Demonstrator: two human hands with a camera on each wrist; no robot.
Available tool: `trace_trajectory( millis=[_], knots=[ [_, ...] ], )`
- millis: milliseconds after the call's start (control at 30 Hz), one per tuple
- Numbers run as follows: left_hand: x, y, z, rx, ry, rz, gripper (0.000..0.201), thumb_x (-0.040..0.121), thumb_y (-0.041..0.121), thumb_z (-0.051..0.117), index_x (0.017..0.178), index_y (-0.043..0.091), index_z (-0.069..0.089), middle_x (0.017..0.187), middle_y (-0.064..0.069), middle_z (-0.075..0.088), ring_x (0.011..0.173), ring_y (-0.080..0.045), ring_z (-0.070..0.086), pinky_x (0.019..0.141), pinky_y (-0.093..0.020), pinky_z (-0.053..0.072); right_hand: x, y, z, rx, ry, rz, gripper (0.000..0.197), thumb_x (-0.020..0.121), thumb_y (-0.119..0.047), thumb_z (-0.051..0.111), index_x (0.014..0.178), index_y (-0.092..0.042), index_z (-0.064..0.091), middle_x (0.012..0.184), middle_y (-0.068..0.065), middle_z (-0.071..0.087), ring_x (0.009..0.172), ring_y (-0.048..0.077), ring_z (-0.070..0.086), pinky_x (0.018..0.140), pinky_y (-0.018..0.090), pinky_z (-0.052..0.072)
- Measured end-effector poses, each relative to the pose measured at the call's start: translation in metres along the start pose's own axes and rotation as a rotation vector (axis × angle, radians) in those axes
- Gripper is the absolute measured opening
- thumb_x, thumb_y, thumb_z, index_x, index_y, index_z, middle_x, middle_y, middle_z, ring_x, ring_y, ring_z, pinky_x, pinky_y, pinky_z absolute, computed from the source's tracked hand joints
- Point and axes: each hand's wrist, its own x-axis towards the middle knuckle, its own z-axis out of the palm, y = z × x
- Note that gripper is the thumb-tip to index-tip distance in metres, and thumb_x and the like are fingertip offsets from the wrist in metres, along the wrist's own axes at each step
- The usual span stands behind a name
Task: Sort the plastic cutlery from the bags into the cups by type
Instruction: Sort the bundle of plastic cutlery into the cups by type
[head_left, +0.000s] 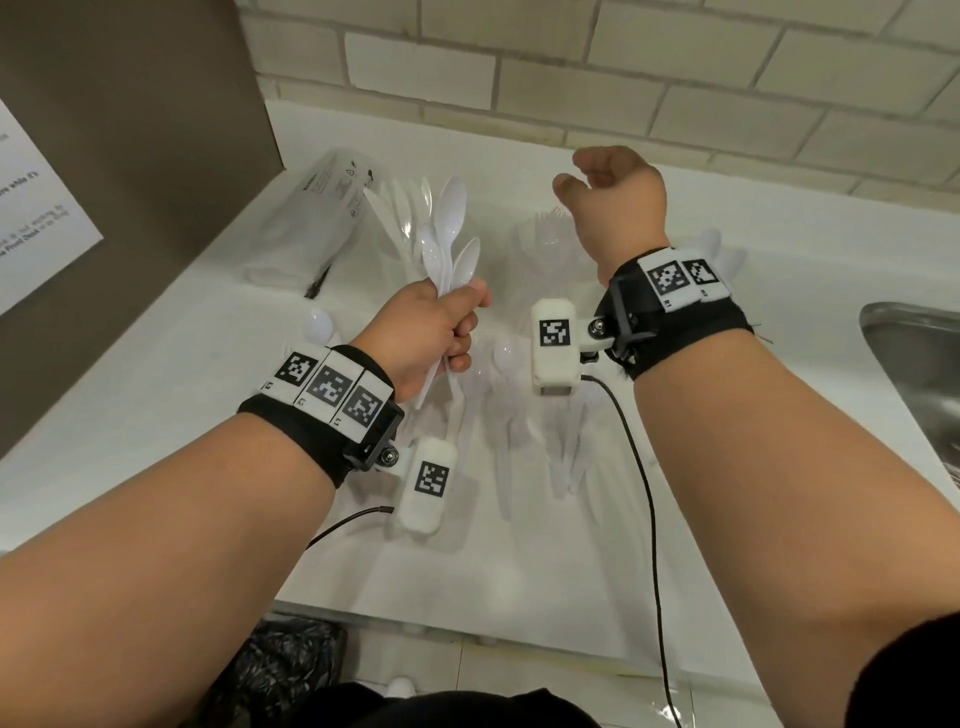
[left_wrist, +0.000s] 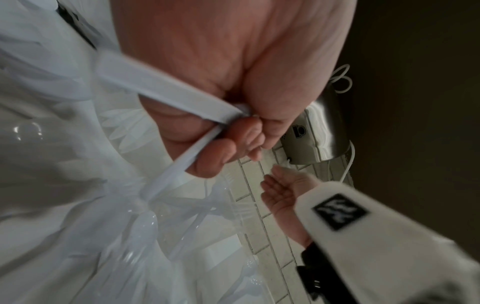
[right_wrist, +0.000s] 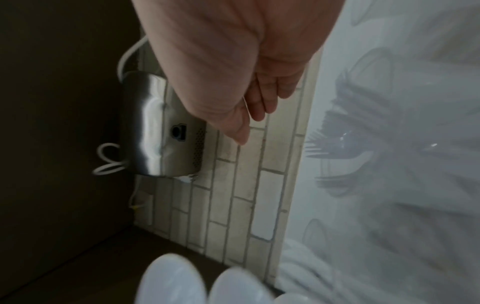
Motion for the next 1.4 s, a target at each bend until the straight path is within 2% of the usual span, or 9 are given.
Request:
trace_trajectory(
  millis=[133,300,500,667,767,1000,1100,1267,1400],
  knots=[
    [0.0,0.0,0.006,0.043,-0.01,0.002,0.02,0.097,0.027,0.054,0.089,0.009,0.06,0.054,0.004,0.042,0.045,-0.011,0.034,0.048,-0.026,0.037,-0.037,-0.02,-0.002,0.191,-0.15,-0.109,0.031,0.087,-0.024,0.066,0.117,-0.025,0.06,0.108,-0.004,0.062,0.094,0.008,0.06,0.081,0.021,0.052],
    [-0.003,0.001,0.017,0.171,-0.082,0.028,0.024,0.094,0.024,0.06,0.081,0.004,0.064,0.055,0.001,0.044,0.045,-0.013,0.038,0.051,-0.028,0.043,-0.067,-0.024,-0.003,0.051,-0.566,-0.252,0.037,0.097,-0.027,0.052,0.134,-0.031,0.048,0.132,-0.01,0.054,0.122,0.014,0.054,0.106,0.028,0.043],
    [-0.007,0.007,0.031,0.267,-0.138,0.077,0.016,0.089,0.002,0.058,0.078,0.011,0.051,0.056,0.001,0.043,0.044,-0.011,0.036,0.045,-0.024,0.034,-0.078,-0.011,-0.012,-0.247,-0.558,-0.225,0.032,0.095,-0.038,0.054,0.117,-0.017,0.047,0.073,-0.009,0.054,0.058,0.002,0.053,0.057,0.014,0.044],
    [-0.007,0.004,0.043,0.395,-0.192,0.129,0.007,0.092,0.003,0.053,0.098,0.004,0.056,0.071,-0.006,0.051,0.045,-0.013,0.046,0.049,-0.028,0.043,-0.078,-0.01,-0.021,-0.322,-0.589,-0.32,0.05,0.093,-0.036,0.058,0.137,-0.024,0.04,0.104,-0.014,0.054,0.092,0.009,0.054,0.078,0.016,0.042],
    [-0.008,0.001,0.048,0.363,-0.234,0.127,0.019,0.092,0.009,0.058,0.108,0.018,0.054,0.079,-0.003,0.055,0.047,-0.009,0.042,0.049,-0.028,0.04,-0.075,-0.009,-0.027,-0.312,-0.557,-0.277,0.037,0.093,-0.032,0.059,0.128,-0.022,0.051,0.092,-0.012,0.052,0.084,0.009,0.053,0.071,0.015,0.041],
    [-0.009,-0.001,0.044,0.386,-0.303,0.164,0.01,0.094,0.02,0.059,0.085,0.019,0.058,0.066,0.0,0.052,0.055,-0.012,0.051,0.059,-0.031,0.048,-0.064,-0.008,-0.044,-0.078,-0.533,-0.059,0.024,0.092,-0.011,0.053,0.112,-0.025,0.054,0.096,0.006,0.058,0.07,0.02,0.058,0.056,0.029,0.046],
    [-0.011,-0.003,0.046,0.364,-0.324,0.136,0.013,0.098,0.025,0.052,0.097,0.014,0.057,0.069,-0.001,0.045,0.052,-0.01,0.046,0.056,-0.03,0.046,-0.063,-0.007,-0.048,0.064,-0.521,0.026,0.025,0.091,-0.004,0.049,0.102,-0.025,0.055,0.094,0.014,0.053,0.06,0.019,0.053,0.047,0.028,0.04],
    [-0.016,-0.004,0.05,0.184,-0.314,0.049,0.027,0.098,0.037,0.044,0.095,0.012,0.054,0.066,-0.001,0.041,0.045,-0.008,0.031,0.042,-0.021,0.028,-0.063,-0.002,-0.05,0.224,-0.463,0.169,0.026,0.092,-0.002,0.045,0.105,-0.021,0.057,0.099,0.012,0.06,0.075,0.024,0.057,0.058,0.03,0.044],
    [-0.016,-0.007,0.05,0.29,-0.344,0.059,0.024,0.098,0.031,0.05,0.082,0.014,0.055,0.062,0.001,0.047,0.045,-0.01,0.038,0.042,-0.023,0.032,-0.063,-0.004,-0.053,0.423,-0.384,0.219,0.029,0.095,0.007,0.035,0.108,-0.011,0.053,0.086,0.011,0.064,0.072,0.024,0.067,0.069,0.038,0.056]
  ],
)
